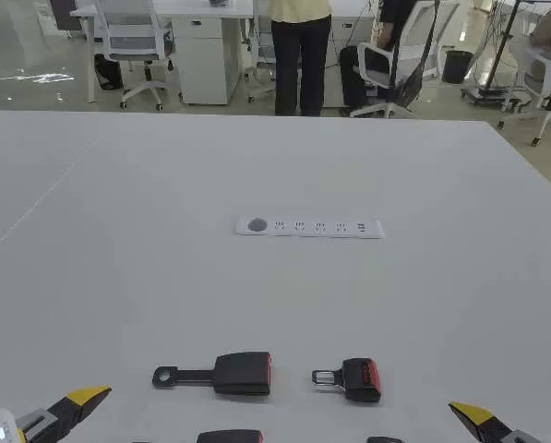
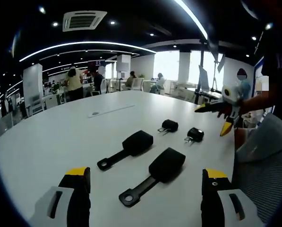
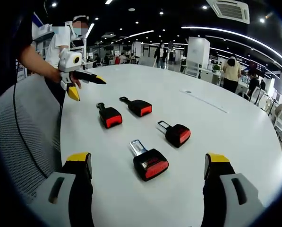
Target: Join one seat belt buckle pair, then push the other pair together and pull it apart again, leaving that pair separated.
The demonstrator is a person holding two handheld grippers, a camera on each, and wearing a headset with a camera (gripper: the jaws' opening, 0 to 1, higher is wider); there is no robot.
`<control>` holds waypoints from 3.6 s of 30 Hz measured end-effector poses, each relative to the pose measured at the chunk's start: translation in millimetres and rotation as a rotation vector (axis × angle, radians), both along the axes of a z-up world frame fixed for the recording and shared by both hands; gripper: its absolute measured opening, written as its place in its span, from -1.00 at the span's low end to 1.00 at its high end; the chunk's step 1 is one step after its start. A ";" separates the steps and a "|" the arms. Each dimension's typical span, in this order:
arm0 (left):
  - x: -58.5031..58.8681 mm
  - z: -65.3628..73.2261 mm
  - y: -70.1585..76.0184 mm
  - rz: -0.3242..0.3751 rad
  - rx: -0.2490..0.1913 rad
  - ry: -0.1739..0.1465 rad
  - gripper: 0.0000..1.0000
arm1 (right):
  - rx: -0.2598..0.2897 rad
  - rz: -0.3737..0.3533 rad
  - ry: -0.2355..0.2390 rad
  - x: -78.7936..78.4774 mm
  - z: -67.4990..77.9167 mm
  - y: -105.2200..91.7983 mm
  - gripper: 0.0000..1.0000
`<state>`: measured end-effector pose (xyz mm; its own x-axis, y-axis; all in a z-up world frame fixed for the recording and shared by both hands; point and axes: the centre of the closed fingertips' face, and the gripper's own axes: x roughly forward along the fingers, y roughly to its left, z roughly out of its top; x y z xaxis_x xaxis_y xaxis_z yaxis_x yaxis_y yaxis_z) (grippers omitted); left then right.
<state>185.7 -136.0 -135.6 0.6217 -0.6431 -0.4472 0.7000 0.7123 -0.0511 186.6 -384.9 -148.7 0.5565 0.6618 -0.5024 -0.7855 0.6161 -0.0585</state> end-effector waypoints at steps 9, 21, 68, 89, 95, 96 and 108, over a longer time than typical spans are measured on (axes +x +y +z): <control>-1.2 0.3 -0.6 -0.003 0.001 -0.001 0.99 | 0.011 0.000 -0.015 1.4 1.7 0.1 0.99; -1.8 1.5 -0.6 -0.003 0.001 -0.007 0.99 | 0.003 0.004 -0.015 -0.7 2.7 2.0 0.99; -1.8 0.8 -3.5 -0.027 0.017 -0.008 0.99 | -0.007 0.011 -0.011 0.3 4.1 1.4 0.99; -1.3 -0.5 -6.5 -0.043 0.028 0.006 0.99 | -0.031 0.028 0.003 -1.0 2.1 -1.3 0.98; 0.9 -3.8 -10.2 -0.084 0.084 0.008 0.95 | -0.037 0.051 -0.016 3.2 2.3 -3.8 0.91; 1.6 -4.3 -10.7 -0.091 0.088 0.009 0.94 | -0.036 0.054 -0.016 3.5 2.2 -3.8 0.90; 8.0 -12.5 -26.8 -0.205 0.155 0.058 0.70 | -0.110 0.135 0.004 5.9 -9.7 -4.0 0.64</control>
